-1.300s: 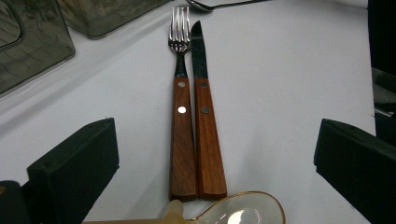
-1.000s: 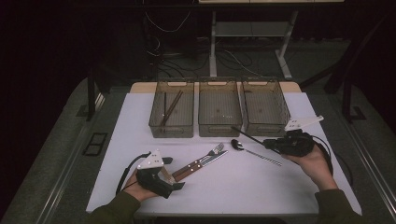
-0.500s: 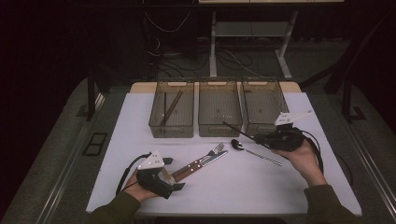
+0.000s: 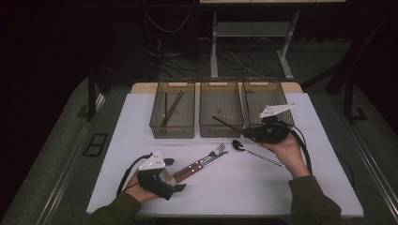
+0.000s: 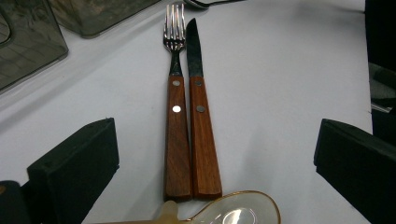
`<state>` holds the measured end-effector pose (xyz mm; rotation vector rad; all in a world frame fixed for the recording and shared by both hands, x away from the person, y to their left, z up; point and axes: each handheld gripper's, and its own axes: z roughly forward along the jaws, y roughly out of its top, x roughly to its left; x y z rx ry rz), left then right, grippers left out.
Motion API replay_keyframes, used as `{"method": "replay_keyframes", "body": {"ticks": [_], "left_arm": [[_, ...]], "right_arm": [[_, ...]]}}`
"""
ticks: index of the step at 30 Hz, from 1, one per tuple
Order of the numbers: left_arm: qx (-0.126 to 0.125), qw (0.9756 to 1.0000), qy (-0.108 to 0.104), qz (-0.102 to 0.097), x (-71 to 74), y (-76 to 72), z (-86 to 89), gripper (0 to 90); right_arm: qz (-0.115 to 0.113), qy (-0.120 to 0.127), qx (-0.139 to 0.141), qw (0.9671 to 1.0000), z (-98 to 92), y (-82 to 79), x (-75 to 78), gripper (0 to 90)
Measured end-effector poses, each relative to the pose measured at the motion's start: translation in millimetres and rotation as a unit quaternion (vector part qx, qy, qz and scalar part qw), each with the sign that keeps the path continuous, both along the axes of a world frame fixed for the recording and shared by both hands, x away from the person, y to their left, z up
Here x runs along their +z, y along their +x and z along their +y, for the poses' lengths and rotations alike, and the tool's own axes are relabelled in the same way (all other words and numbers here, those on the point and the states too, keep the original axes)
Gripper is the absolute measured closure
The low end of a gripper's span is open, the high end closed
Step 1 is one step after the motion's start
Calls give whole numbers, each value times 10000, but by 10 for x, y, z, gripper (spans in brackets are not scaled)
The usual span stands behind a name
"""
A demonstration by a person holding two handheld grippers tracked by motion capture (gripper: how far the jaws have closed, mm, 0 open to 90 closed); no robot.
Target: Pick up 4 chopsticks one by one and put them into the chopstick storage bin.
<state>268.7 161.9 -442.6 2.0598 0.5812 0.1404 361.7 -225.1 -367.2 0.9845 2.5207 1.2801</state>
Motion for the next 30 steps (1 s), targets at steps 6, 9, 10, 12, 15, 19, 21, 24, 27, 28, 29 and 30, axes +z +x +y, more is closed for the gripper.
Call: {"method": "replay_keyframes", "body": {"ticks": [6, 9, 10, 12, 15, 19, 21, 24, 27, 28, 29, 30], "left_arm": [[-21, 10000, 29, 8, 1, 0, -1, 0], [3, 10000, 6, -11, 0, 0, 0, 0], [13, 10000, 17, -18, 0, 0, 0, 0], [43, 10000, 69, -27, 2, -3, -2, 0], [78, 9999, 89, -11, -2, -7, -5, 0], [83, 10000, 52, 15, 4, -3, -3, 0], [86, 9999, 63, 26, 4, 1, 1, 0], [79, 10000, 24, 27, 5, 5, 3, 0], [87, 10000, 6, 29, 6, 7, 2, 0], [84, 10000, -5, 24, 9, 7, -1, 0], [68, 10000, 3, 19, 13, 10, -1, 0], [70, 10000, -1, 37, 14, 11, -2, 0]], "right_arm": [[-18, -78, 20, 10000, 190, 106, 82, 862], [-27, -103, 21, 9999, 285, 161, 113, 862], [-29, -108, 21, 9999, 316, 181, 119, 862], [2, -117, -29, 9999, 376, 219, 128, 862], [59, -201, -66, 9998, 472, 279, 134, 862], [69, -291, -101, 9995, 602, 356, 152, 862], [98, -318, -123, 9994, 658, 395, 164, 862], [117, -338, -148, 9993, 734, 452, 186, 862], [112, -374, -166, 9991, 807, 512, 202, 862], [134, -386, -166, 9990, 836, 530, 210, 862], [120, -397, -190, 9990, 867, 548, 219, 862], [116, -393, -190, 9990, 899, 566, 230, 862]]}}
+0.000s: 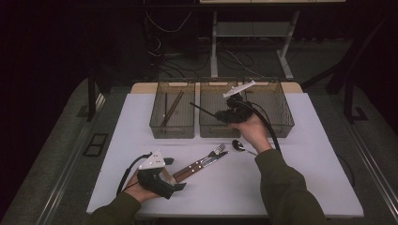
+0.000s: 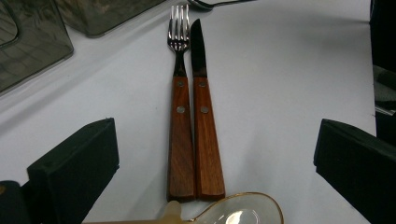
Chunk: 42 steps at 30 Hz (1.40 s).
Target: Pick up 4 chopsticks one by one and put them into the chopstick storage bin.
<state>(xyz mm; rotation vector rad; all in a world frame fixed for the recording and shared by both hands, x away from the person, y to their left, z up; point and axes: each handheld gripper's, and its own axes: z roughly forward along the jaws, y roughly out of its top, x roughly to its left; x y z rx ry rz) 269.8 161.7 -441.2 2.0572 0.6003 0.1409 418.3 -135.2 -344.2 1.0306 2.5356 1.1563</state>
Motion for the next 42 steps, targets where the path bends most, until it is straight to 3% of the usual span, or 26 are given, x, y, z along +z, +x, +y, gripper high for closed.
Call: {"method": "replay_keyframes", "body": {"ticks": [7, 20, 29, 37, 42], "left_arm": [[-27, 10000, 7, -85, 5, -12, 2, 0], [-45, 9999, -2, -101, 18, -49, -5, 0], [-114, 9999, -36, -82, 20, -26, -38, 0], [-132, 9998, -75, -110, 29, -28, -36, 0], [-147, 9998, -90, -109, 29, -24, -38, 0]], "right_arm": [[-96, -64, 46, 9999, 269, 132, 58, 862], [-79, -180, 85, 9998, 790, 322, 13, 862], [-32, -322, -87, 9994, 1120, 531, -31, 862], [52, -418, -405, 9983, 1345, 723, -137, 861], [110, -458, -463, 9978, 1460, 815, -217, 861]]}}
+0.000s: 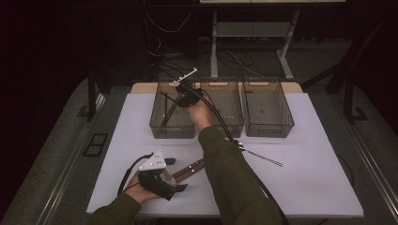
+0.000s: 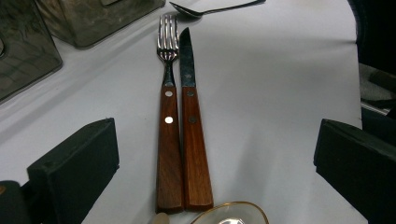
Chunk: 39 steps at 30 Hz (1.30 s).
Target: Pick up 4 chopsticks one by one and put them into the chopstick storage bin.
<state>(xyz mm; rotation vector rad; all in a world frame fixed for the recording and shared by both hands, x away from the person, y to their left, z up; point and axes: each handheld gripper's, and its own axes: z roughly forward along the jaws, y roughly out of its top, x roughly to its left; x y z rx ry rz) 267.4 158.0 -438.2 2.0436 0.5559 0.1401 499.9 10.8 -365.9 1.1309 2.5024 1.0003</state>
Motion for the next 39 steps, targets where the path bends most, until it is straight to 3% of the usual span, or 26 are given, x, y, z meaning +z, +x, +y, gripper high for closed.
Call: {"method": "replay_keyframes", "body": {"ticks": [7, 16, 21, 24, 28, 32, 39], "left_arm": [[-20, 10000, -18, -42, 5, 3, -2, 0], [-20, 10000, 41, -36, 7, 3, 8, 0], [13, 10000, 54, -32, 3, -6, 17, 0], [12, 9999, 78, -145, 19, -9, 44, 0], [118, 9999, -41, -113, 27, -12, 85, 0], [138, 9998, -9, -135, 25, -22, 84, 0], [196, 9998, 31, -66, 8, -29, 74, 0]], "right_arm": [[-51, 15, 11, 10000, 122, 37, -16, 850], [-97, 132, 74, 9998, -31, -20, 89, 629], [-85, 381, 161, 9991, -230, -129, 140, 498], [-105, 381, 317, 9987, -374, -207, 158, 434], [-207, 379, 499, 9978, -579, -354, 182, 339], [-415, 393, 613, 9965, -790, -533, 195, 284], [-616, 484, 657, 9948, -1147, -783, 182, 262]]}}
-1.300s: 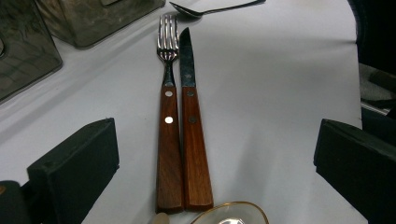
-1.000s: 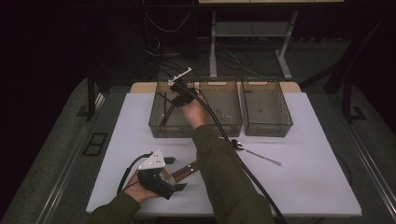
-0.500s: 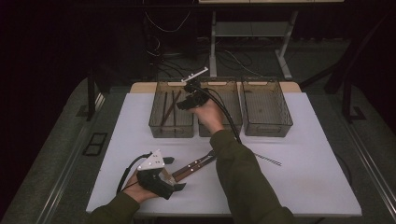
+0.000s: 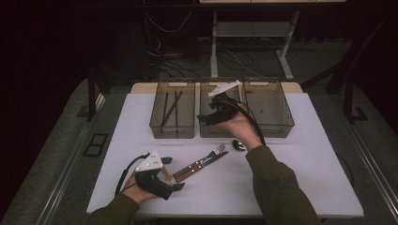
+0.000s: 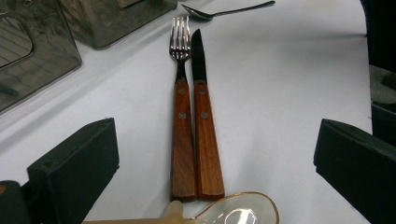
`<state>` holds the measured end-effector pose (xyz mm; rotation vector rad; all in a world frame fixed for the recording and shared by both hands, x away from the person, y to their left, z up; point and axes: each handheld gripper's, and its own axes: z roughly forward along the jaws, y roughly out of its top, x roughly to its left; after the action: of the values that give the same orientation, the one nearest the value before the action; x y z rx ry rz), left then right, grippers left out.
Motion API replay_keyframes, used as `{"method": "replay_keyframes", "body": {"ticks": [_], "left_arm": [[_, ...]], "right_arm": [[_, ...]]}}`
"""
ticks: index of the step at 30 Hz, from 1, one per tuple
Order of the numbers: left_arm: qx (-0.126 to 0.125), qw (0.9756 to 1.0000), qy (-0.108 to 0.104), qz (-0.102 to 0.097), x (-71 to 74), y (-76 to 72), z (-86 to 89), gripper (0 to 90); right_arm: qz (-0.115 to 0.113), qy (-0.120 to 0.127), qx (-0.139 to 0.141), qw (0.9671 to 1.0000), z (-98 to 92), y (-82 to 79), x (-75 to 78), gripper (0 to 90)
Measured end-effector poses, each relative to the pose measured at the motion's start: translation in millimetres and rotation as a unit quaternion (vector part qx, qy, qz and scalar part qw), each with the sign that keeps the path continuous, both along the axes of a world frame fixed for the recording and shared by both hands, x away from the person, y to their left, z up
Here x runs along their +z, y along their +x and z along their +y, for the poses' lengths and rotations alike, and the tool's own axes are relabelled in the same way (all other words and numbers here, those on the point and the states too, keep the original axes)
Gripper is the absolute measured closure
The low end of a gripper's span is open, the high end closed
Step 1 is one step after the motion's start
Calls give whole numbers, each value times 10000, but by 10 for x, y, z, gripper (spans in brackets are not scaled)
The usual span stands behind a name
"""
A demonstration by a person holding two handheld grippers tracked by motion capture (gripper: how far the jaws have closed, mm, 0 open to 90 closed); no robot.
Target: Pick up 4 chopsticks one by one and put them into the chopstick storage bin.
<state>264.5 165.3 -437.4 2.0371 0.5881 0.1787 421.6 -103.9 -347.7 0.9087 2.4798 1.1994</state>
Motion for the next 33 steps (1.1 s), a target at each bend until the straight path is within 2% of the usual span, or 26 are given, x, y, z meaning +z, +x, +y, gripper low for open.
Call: {"method": "replay_keyframes", "body": {"ticks": [3, 5, 7, 13, 18, 21, 33], "left_arm": [[-5, 10000, 29, -5, -10, 6, 0, 0], [-18, 10000, 83, 13, -4, 15, 12, 0], [5, 10000, 31, -2, 2, 16, 7, 0], [13, 10000, 46, -13, 2, -1, 12, 0], [-9, 9999, 105, -17, 1, -1, 1, 0], [8, 9999, 111, -6, -2, -1, 2, 0], [40, 9999, 137, -27, -3, -3, 7, 0]], "right_arm": [[-54, 81, -8, 10000, -158, -93, -17, 262], [24, 195, -7, 9998, -261, -158, -33, 261], [40, 267, -4, 9996, -363, -218, -53, 257], [61, 510, -62, 9987, -663, -403, -136, 257], [88, 550, -102, 9984, -871, -530, -224, 257], [100, 654, -141, 9977, -985, -588, -251, 257], [16, 584, -272, 9979, -1328, -794, -387, 257]]}}
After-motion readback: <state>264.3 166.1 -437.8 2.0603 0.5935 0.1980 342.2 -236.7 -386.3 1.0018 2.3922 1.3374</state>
